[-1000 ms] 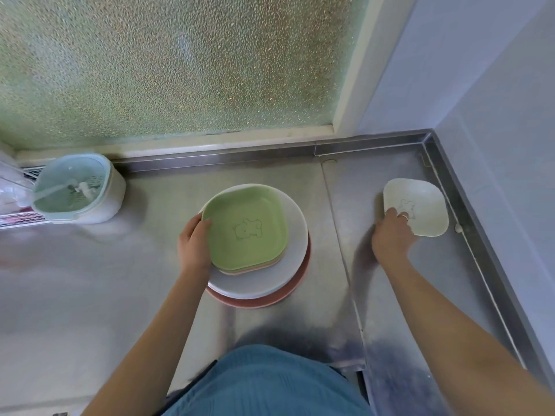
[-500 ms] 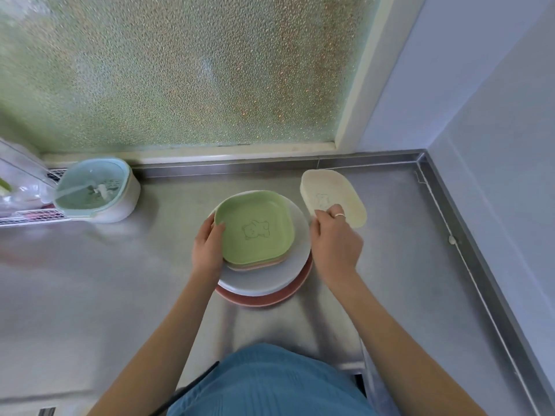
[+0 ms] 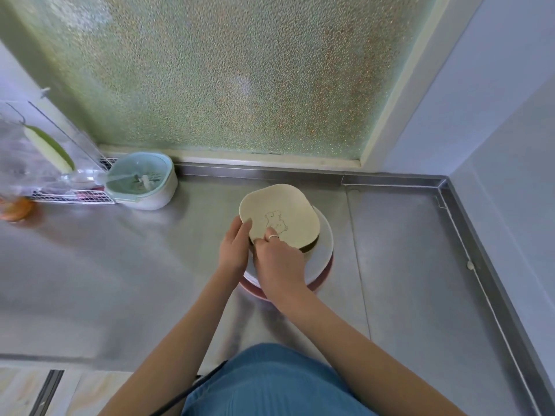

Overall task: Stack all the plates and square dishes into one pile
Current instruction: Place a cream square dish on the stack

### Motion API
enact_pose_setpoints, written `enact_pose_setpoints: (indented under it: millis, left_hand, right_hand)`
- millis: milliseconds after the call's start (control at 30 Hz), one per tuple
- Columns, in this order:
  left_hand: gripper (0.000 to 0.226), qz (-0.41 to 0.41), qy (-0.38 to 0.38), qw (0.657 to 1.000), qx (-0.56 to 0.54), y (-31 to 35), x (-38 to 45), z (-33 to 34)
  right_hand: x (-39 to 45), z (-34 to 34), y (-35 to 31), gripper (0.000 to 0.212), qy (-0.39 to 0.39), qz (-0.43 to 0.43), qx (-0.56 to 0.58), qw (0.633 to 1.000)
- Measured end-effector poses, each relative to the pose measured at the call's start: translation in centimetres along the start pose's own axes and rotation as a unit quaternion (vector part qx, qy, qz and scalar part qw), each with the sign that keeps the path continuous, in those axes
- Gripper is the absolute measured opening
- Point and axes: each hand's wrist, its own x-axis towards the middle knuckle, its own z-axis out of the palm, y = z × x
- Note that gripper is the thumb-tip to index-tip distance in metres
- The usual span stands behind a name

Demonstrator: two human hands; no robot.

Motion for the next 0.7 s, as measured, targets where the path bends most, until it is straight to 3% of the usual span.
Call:
enact_pose_setpoints:
  millis: [167,233,267,333,400,433,567,700]
  left_hand:
    - [0.024,0.011,-0.006,0.999,0.036,-0.2,0.5,0.1]
    - [0.027,0.023,-0.013,0.998,0.048,-0.1,0.8,0.0]
    - [0.033,0.034,-0.015,0.998,0.057,-0.1,1.1,0.0]
    - [0.045,0.054,-0.012,0.995,0.084,0.3,1.5,-0.2]
    - [0.047,0.059,-0.007,0.994,0.094,0.7,2.1,-0.3]
    - [0.047,0.057,-0.011,0.993,0.100,0.8,2.3,-0.3]
    - [0.045,0.049,-0.031,0.990,0.130,0.8,3.2,0.1]
    - [0.046,0.057,-0.028,0.980,0.190,0.8,4.3,0.0]
  right_hand:
    - [0.6,1.4,1.1,0.029,0.010,0.010,0.002,1.000]
    - [0.9,1.6,1.8,0.035,0.014,0.003,0.102,0.995]
    - [1.0,1.4,2.3,0.036,0.037,0.008,0.183,0.982]
    - [1.4,0.6,4.0,0.031,0.156,0.042,0.284,0.945]
    - [1.9,-0.2,6.1,0.028,0.248,0.108,0.287,0.919]
    - [2.3,-0.4,7.1,0.031,0.259,0.136,0.284,0.913]
    - [3.8,-0.1,9.4,0.048,0.160,0.177,0.283,0.929]
    - [3.7,1.1,8.6,0.051,0.062,0.182,0.308,0.932]
